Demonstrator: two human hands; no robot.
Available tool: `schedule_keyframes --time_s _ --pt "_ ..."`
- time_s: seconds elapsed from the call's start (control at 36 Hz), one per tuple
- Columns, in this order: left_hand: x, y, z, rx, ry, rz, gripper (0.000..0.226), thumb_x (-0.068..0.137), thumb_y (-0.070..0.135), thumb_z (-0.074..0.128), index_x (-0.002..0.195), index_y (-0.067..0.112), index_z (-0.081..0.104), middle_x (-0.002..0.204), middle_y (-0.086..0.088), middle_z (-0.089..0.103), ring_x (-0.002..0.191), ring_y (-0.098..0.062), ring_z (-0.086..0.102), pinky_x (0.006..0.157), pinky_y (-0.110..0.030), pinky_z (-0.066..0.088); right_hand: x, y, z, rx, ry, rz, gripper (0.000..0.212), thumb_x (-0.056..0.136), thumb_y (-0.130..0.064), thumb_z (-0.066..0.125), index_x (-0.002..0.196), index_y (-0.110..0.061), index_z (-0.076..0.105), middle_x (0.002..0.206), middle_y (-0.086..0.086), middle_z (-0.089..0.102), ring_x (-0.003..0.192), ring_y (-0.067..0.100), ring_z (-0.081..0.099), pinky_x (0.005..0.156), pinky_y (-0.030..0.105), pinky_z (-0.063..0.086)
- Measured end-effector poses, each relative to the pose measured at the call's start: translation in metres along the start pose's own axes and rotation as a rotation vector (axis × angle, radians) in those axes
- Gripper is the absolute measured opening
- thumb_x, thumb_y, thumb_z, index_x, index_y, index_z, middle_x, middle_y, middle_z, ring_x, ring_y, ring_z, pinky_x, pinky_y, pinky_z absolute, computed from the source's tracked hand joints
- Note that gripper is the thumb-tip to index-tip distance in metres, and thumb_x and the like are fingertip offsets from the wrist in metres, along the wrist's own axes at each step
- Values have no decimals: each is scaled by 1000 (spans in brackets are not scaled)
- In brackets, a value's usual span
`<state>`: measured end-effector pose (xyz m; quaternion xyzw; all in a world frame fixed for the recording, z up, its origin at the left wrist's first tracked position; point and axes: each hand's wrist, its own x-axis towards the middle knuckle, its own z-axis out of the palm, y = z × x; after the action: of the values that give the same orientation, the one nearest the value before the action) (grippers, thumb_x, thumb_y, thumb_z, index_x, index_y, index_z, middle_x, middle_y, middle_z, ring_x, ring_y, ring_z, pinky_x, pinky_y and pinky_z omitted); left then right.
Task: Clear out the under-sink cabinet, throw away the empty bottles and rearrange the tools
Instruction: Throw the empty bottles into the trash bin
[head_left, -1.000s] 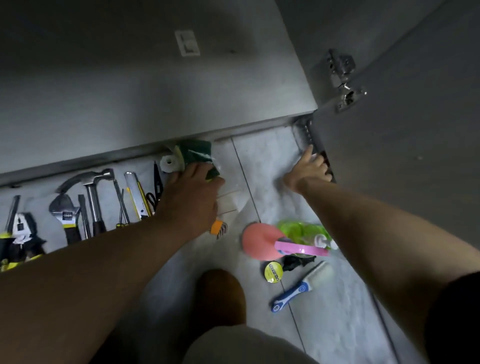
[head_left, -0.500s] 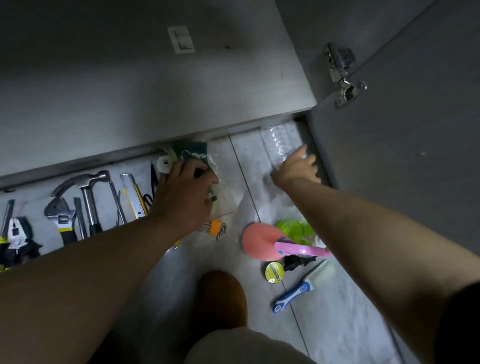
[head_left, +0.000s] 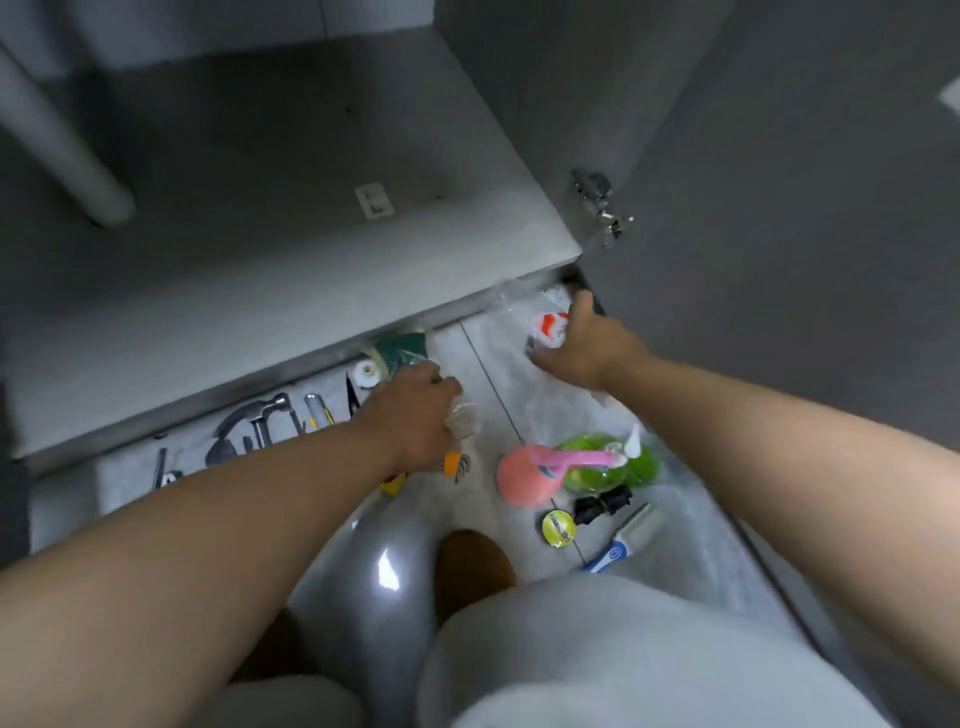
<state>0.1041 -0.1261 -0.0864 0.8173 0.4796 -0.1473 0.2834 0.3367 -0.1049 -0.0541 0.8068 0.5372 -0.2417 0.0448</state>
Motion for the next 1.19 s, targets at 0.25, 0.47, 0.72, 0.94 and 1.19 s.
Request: schedule_keyframes --time_s 0.25,0.47,0.72,0.94,1.19 --pt "-56 137 -98 -23 82 179 37 96 36 58 132 24 59 136 -3 61 124 -24 56 100 -30 45 -160 73 -111 449 119 8 53 79 -53 71 117 -26 45 89 -8 61 69 7 62 60 27 50" --pt "-129 309 -118 281 -7 344 25 92 30 55 101 15 73 103 -5 74 92 -28 69 88 -36 57 -335 210 -142 277 57 171 58 78 -58 66 122 -34 38 99 -9 60 86 11 62 74 31 50" --pt "-197 407 -24 139 138 488 20 87 31 49 95 19 62 94 -3 65 89 -32 62 73 -33 45 -472 318 -105 193 -209 488 63 71 -50 64 120 -27 33 92 5 67 80 21 64 74 37 51" --pt "-205 384 10 31 166 527 20 90 30 48 86 21 66 93 -3 71 91 -32 65 82 -38 57 -495 335 -21 213 -103 643 82 82 -46 66 144 -10 26 124 15 61 109 33 59 77 34 44" --pt "-205 364 10 57 105 539 17 92 24 53 84 20 67 88 -1 70 85 -27 65 77 -36 58 -483 330 20 197 -35 640 58 88 -32 58 138 -15 34 140 15 41 115 36 56 84 39 51"
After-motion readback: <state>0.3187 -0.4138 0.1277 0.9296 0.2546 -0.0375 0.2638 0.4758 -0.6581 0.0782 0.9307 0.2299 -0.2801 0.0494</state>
